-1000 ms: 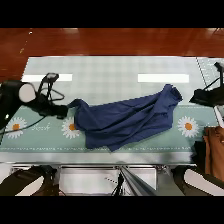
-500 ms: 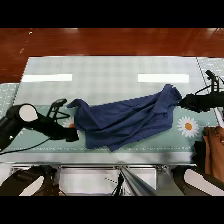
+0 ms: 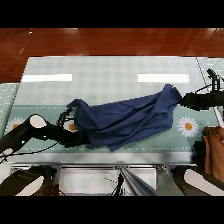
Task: Fold the shirts.
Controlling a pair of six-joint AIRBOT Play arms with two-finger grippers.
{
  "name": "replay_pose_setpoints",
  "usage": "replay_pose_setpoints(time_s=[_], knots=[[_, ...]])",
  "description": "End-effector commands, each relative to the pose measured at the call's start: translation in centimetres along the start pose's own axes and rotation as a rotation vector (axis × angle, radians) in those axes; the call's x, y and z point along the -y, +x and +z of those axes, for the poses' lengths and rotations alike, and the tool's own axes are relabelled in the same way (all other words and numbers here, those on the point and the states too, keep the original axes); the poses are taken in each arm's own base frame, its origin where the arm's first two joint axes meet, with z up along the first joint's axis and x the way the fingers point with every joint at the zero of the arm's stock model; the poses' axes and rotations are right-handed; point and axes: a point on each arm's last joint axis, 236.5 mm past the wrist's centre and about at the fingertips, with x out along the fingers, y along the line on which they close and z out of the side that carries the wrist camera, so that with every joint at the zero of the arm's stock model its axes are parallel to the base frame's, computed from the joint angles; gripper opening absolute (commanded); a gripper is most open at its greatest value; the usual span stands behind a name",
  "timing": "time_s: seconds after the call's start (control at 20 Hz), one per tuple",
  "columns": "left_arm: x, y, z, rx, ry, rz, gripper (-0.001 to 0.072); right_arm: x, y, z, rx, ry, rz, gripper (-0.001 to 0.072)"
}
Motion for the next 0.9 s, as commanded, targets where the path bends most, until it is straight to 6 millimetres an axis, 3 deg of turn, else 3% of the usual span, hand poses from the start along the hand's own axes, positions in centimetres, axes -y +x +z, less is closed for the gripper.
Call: replay_pose_setpoints(time_s=[0.0, 0.1, 0.15, 0.2, 0.3, 0.5, 0.85], knots=[[-0.3, 2.0, 1.8, 0.039, -0.074, -0.032, 0.0666, 0.0, 0.0, 0.1, 0.004, 0.001, 0.001, 0.0424], [-0.9, 3.6, 1.6, 0.007, -0.105, -0.012, 0.0660, 0.0, 0.0, 0.1, 0.004, 0.002, 0.001, 0.0424], [-1.2, 4.3, 1.6, -0.002, -0.127, -0.009, 0.0580, 0.0, 0.0, 0.1, 0.005, 0.005, 0.001, 0.0424], [-1.4, 4.8, 1.6, -0.010, -0.156, -0.009, 0.0355, 0.0, 0.0, 0.1, 0.005, 0.013, 0.001, 0.0425], [-1.9, 4.6, 2.1, 0.007, -0.171, 0.000, 0.0021, 0.0, 0.0, 0.1, 0.006, 0.022, 0.002, 0.0485], [-1.6, 4.0, 2.2, -0.002, -0.149, -0.025, 0.0019, -0.6, 1.2, 0.2, -0.012, 0.066, 0.056, 0.0501], [-0.4, 3.2, 1.7, -0.013, -0.100, -0.054, 0.0019, -0.1, 5.8, -0.3, -0.100, 0.204, 0.152, 0.0499]])
